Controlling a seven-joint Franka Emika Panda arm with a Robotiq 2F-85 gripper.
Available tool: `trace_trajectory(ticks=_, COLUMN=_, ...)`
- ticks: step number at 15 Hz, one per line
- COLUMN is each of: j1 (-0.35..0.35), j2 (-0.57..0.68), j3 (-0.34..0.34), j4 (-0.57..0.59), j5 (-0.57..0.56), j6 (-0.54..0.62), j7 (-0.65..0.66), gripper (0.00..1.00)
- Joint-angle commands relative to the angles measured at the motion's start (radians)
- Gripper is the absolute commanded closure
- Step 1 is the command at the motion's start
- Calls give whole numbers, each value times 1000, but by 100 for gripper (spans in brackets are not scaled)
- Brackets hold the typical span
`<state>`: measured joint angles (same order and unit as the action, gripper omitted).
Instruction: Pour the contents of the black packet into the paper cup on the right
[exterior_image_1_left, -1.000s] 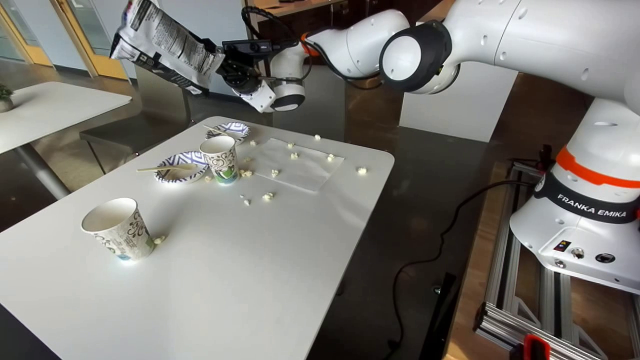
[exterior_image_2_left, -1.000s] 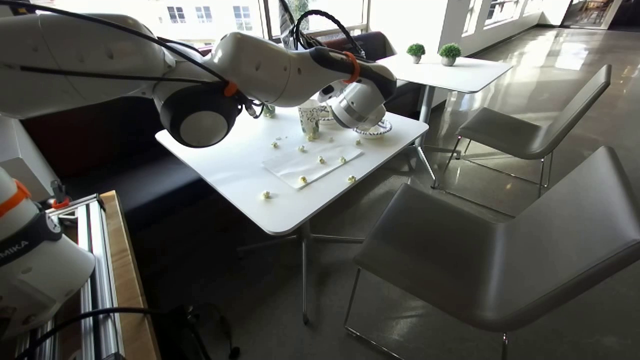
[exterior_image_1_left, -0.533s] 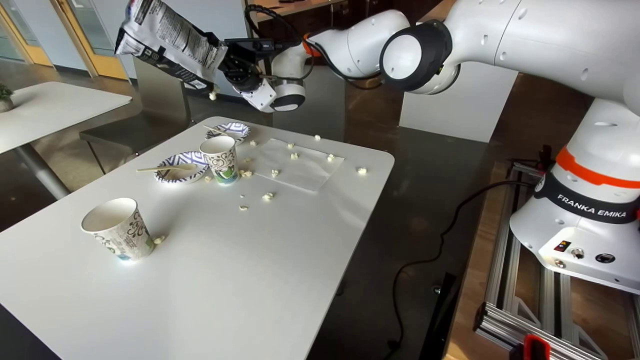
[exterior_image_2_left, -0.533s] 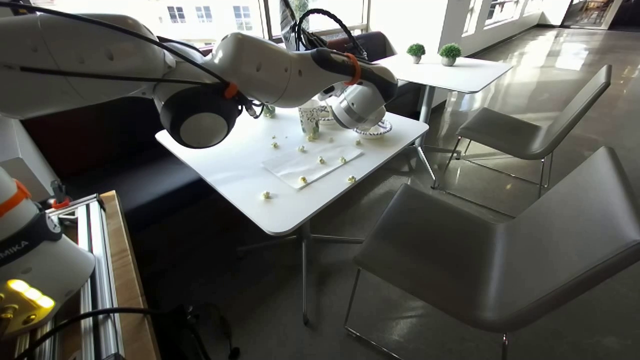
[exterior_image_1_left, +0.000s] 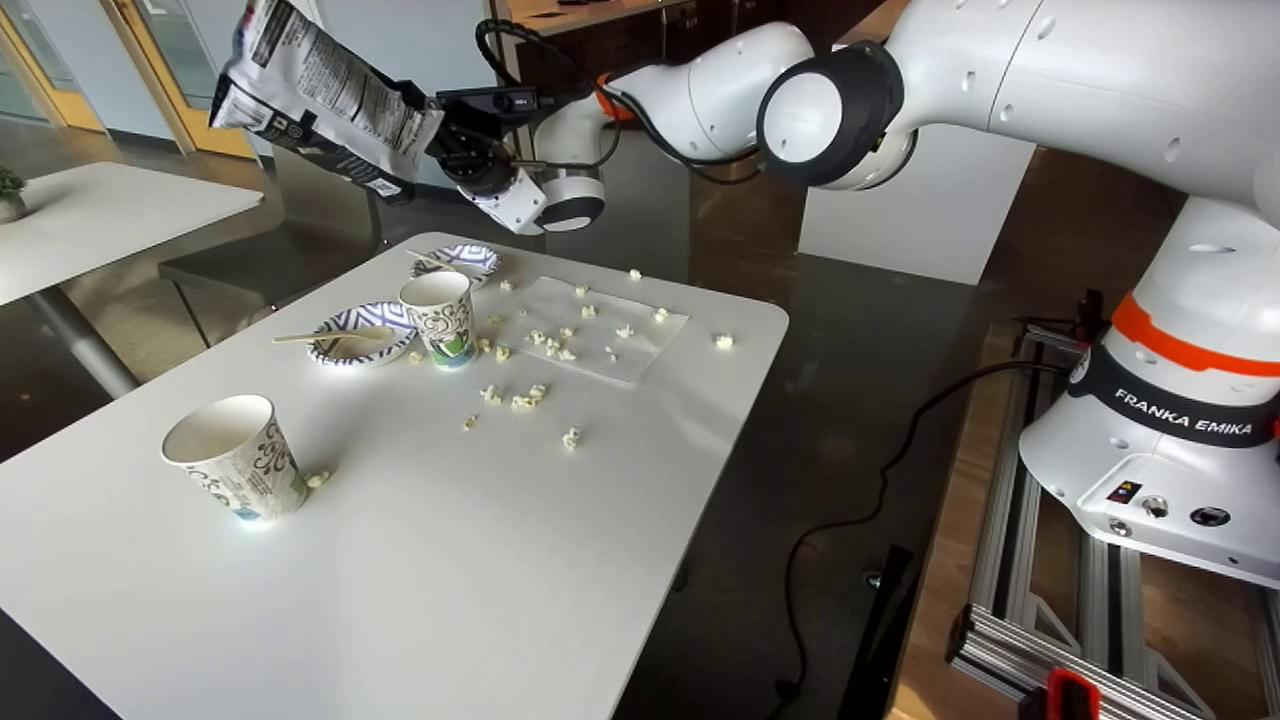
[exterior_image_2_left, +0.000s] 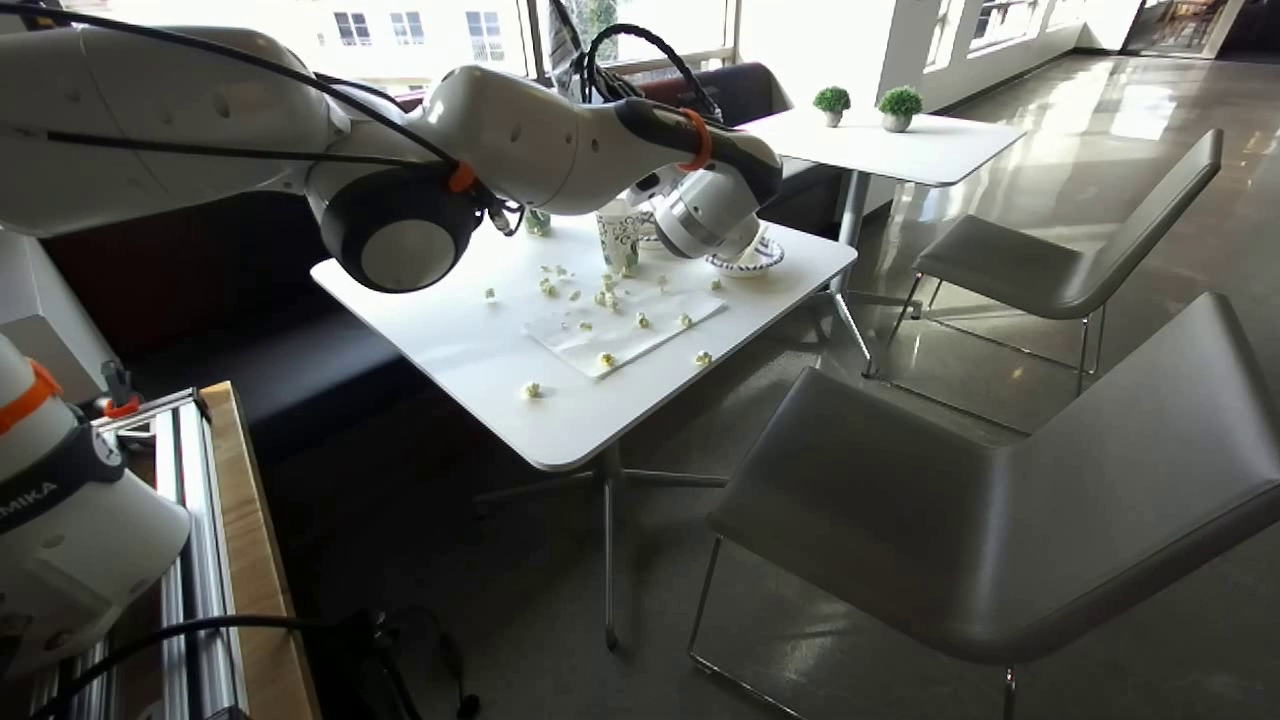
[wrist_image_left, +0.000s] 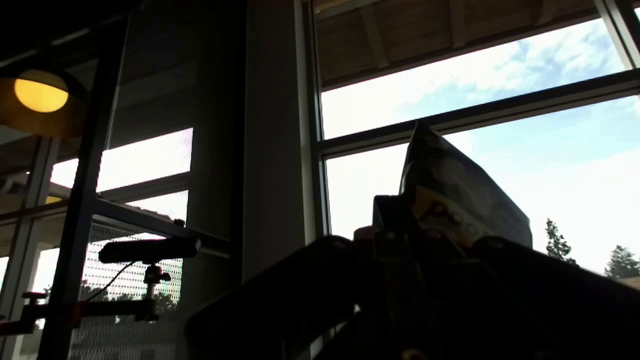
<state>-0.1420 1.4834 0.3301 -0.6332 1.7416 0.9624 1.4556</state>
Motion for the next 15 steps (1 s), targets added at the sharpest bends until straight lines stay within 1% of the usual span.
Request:
trace_trajectory(ticks=1, j1=12, j2=-2, j3=-21, j4=-10, j5=-3, j6=42, j7=39, gripper=100)
trace_trajectory(ticks=2, j1=16, j2=-6, j3=-34, j4=-11, j5=-10, j6=63, j7=46, gripper=100)
trace_trajectory(ticks=3, j1=37, j2=3, j3=-82, j4=27, j5=-16, j6=93, j7=90, gripper=100)
trace_trajectory(ticks=4, j1=46, j2=9, j3=-96, j4=49, j5=-27, j6=121, j7=118, gripper=100)
trace_trajectory(ticks=7, j1=70, j2=5, j3=-119, j4=115, j5=-48, j6=175, j7=260, gripper=100)
trace_trajectory(ticks=12, j1=101, j2=-65, j3=-166, j4=122, j5=-104, j6=220, j7=453, gripper=100)
trace_trajectory(ticks=13, j1=101, j2=-91, j3=-148, j4=95, j5=-151, j6=237, j7=471, gripper=100)
trace_trajectory(ticks=15, j1=125, j2=-109, j3=-157, j4=97, j5=-213, j6=265, j7=509, gripper=100)
